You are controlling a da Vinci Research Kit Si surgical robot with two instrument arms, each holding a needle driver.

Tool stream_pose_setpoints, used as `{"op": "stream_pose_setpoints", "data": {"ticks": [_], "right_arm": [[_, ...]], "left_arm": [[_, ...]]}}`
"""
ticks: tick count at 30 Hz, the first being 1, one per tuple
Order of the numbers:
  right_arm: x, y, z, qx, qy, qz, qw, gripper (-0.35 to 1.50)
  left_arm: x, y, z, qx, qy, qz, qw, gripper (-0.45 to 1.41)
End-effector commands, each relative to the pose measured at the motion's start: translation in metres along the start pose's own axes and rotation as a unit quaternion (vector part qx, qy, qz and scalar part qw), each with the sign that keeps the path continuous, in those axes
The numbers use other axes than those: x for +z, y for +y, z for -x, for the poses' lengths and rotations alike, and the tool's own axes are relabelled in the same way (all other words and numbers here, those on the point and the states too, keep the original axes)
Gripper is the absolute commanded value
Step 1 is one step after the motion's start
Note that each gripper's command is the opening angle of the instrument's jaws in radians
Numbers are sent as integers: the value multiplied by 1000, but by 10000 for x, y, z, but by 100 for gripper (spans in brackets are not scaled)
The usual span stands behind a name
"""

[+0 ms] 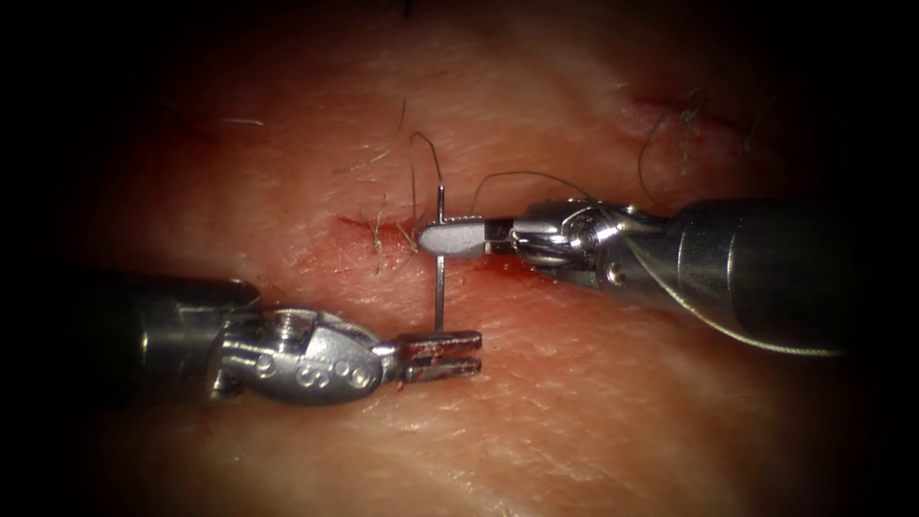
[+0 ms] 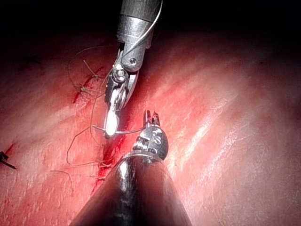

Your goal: Wound Closure

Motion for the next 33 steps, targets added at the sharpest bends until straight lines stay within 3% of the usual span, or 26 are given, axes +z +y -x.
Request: {"op": "stream_pose_setpoints", "data": {"ticks": [1, 3, 4, 6, 7, 10, 12, 15, 16, 20, 22, 23, 28, 29, 31, 32, 33], "right_arm": [[6, 4, 0, -2, -5, -3, 1000, -35], [3, 6, -1, -31, -1, -5, 999, -35], [-1, 9, -2, -64, 5, -7, 998, -35], [-4, 11, -3, -82, 11, -6, 997, -35], [-7, 12, -4, -99, 17, -6, 995, -35], [-12, 13, -5, -131, 26, -10, 991, -35], [-27, 16, -9, -210, 52, -10, 976, -35], [-33, 19, -13, -256, 73, -5, 964, -35], [-34, 20, -14, -297, 86, -2, 951, -35], [-31, 18, -13, -372, 90, 5, 924, -35], [-32, 17, -14, -422, 92, 8, 902, -35], [-33, 17, -17, -474, 95, 13, 875, -35], [-34, 19, -19, -538, 122, 14, 834, -35], [-35, 21, -21, -563, 130, 18, 816, -35], [-36, 22, -22, -570, 135, 19, 810, -35], [-39, 24, -26, -592, 143, 28, 793, -35], [-40, 25, -27, -596, 143, 32, 790, -35]], "left_arm": [[7, 1, 2, -2, 0, 1, 1000, -45], [6, -3, 1, -6, -2, 0, 1000, 49], [4, -8, 0, -47, -6, -3, 999, 104], [2, -14, -1, -85, -15, -8, 996, 126], [1, -16, -1, -98, -20, -12, 995, 128], [-1, -20, -2, -132, -21, -12, 991, 126], [-11, -19, -2, -170, -14, -3, 985, 126], [-21, -17, 2, -197, -11, 5, 980, 118], [-26, -18, 8, -205, -10, 7, 979, 105], [-29, -20, 28, -230, -12, 11, 973, 68], [-28, -21, 39, -235, -18, 16, 972, 39], [-25, -24, 52, -241, -25, 21, 970, 9], [-10, -34, 85, -266, -44, 35, 962, -13], [-1, -38, 98, -271, -51, 41, 960, -16], [3, -40, 103, -273, -54, 44, 960, -20], [13, -43, 115, -272, -61, 49, 959, -20], [18, -45, 122, -273, -66, 51, 958, -20]]}}
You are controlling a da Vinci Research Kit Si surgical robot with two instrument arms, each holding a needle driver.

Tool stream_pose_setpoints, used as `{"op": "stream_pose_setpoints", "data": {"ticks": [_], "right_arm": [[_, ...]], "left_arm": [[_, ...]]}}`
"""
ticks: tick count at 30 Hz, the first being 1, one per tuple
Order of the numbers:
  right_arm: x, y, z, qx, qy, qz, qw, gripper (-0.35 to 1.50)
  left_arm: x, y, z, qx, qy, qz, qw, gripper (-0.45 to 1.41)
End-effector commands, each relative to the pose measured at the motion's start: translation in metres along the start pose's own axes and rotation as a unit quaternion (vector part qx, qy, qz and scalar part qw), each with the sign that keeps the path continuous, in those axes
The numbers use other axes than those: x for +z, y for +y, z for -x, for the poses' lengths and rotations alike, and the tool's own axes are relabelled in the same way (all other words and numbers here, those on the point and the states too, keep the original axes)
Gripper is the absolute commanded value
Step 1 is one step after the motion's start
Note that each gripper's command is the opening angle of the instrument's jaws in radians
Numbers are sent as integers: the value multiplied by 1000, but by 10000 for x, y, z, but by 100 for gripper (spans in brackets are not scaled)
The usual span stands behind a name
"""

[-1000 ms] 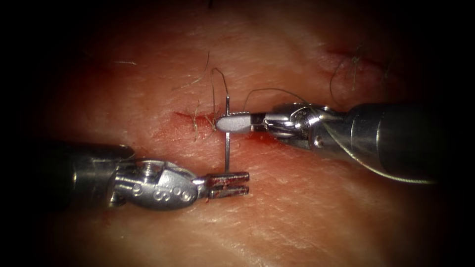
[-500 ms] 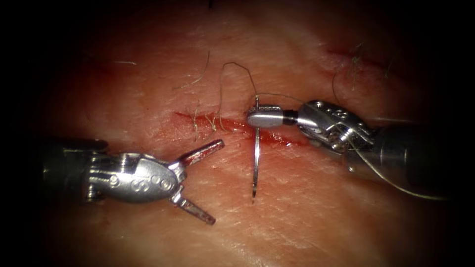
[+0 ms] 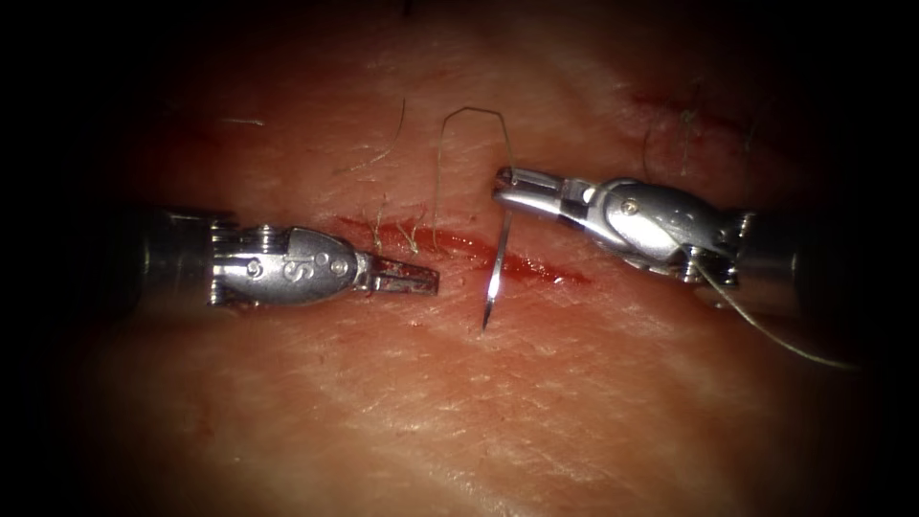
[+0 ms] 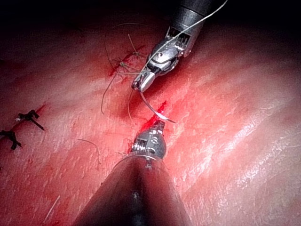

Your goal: Wound Closure

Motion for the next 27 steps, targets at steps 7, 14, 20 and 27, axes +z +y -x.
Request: {"op": "stream_pose_setpoints", "data": {"ticks": [7, 14, 20, 27], "right_arm": [[0, 3, 2, -71, 2, 24, 997, -35], [6, -2, -1, -131, 9, 34, 991, -35], [7, -4, -1, -161, 8, 42, 986, -35], [22, -19, 2, -236, -1, 49, 971, -35]], "left_arm": [[40, -27, 39, -1, -53, 11, 999, -21], [53, -50, 57, 1, -74, 15, 997, -21], [64, -65, 56, 0, -74, 15, 997, -21], [77, -85, 56, 1, -72, 18, 997, -21]]}}
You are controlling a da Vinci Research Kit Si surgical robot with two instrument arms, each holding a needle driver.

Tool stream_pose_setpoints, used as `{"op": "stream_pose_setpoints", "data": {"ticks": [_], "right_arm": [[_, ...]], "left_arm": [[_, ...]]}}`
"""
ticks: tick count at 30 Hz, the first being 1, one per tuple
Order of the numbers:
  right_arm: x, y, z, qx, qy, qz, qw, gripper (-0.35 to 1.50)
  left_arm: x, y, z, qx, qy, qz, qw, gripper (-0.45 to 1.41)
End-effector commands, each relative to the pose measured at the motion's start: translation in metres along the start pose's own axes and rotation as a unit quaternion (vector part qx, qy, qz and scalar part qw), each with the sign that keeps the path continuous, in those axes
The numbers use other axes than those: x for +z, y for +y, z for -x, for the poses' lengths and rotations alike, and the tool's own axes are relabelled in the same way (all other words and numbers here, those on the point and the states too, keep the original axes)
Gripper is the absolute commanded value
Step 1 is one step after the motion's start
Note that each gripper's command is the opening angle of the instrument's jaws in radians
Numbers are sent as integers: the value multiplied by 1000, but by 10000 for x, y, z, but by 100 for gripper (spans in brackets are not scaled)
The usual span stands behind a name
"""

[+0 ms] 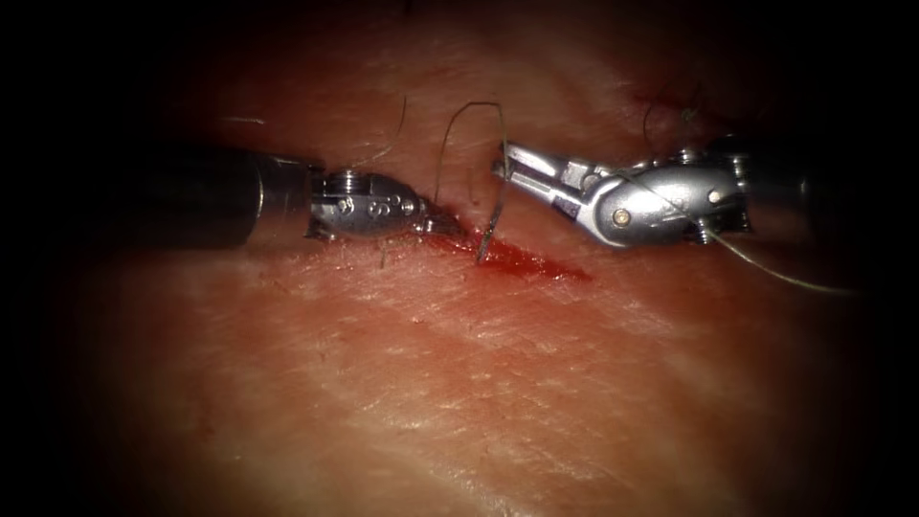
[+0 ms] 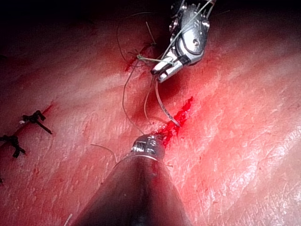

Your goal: Wound Closure

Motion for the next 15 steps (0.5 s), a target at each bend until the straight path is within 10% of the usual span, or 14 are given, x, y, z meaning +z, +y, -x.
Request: {"op": "stream_pose_setpoints", "data": {"ticks": [1, 15], "right_arm": [[12, -9, 4, -8, 2, -1, 1000, -35], [19, -14, 22, -92, -3, 1, 996, -35]], "left_arm": [[8, -2, 3, 2, 1, 2, 1000, -21], [6, -20, 13, 5, 2, 7, 1000, -21]]}}
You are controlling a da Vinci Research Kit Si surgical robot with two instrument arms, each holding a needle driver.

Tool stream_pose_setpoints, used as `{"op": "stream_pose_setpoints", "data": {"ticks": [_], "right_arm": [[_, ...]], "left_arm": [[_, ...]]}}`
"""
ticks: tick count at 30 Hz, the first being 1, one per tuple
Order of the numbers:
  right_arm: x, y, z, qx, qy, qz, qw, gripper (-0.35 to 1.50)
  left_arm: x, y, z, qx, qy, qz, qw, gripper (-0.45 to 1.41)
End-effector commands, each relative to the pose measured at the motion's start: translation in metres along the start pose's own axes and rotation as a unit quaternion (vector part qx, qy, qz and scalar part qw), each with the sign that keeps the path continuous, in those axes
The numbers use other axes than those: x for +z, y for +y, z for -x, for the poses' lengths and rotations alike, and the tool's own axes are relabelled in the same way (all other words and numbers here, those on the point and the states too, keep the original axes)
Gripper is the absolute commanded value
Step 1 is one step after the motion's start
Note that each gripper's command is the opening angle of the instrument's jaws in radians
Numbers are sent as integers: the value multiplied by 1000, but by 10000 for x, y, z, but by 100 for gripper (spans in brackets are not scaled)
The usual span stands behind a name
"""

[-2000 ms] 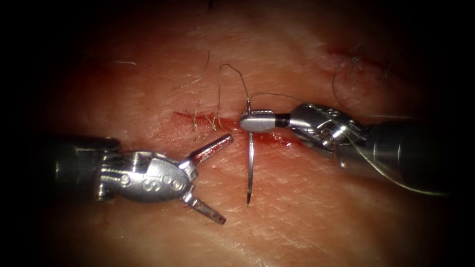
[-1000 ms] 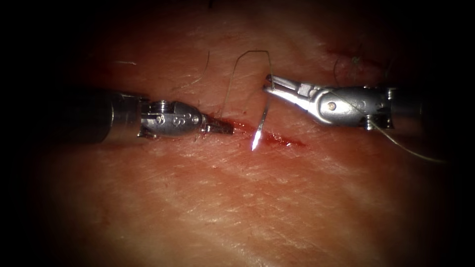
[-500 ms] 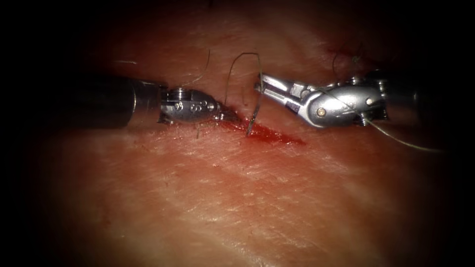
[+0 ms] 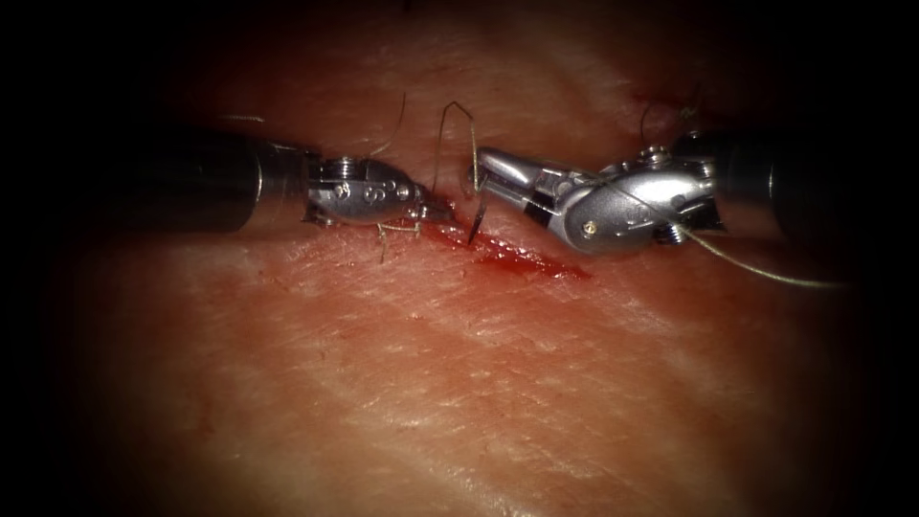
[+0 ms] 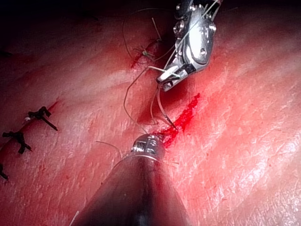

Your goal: Wound Closure

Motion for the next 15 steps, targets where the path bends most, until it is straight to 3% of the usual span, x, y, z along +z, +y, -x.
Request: {"op": "stream_pose_setpoints", "data": {"ticks": [1, 15], "right_arm": [[8, -5, 4, -2, 2, 0, 1000, -35], [21, -20, 5, -61, 4, 6, 998, -35]], "left_arm": [[8, -1, 1, 0, 0, 1, 1000, -21], [7, -3, 2, -2, 1, 2, 1000, -20]]}}
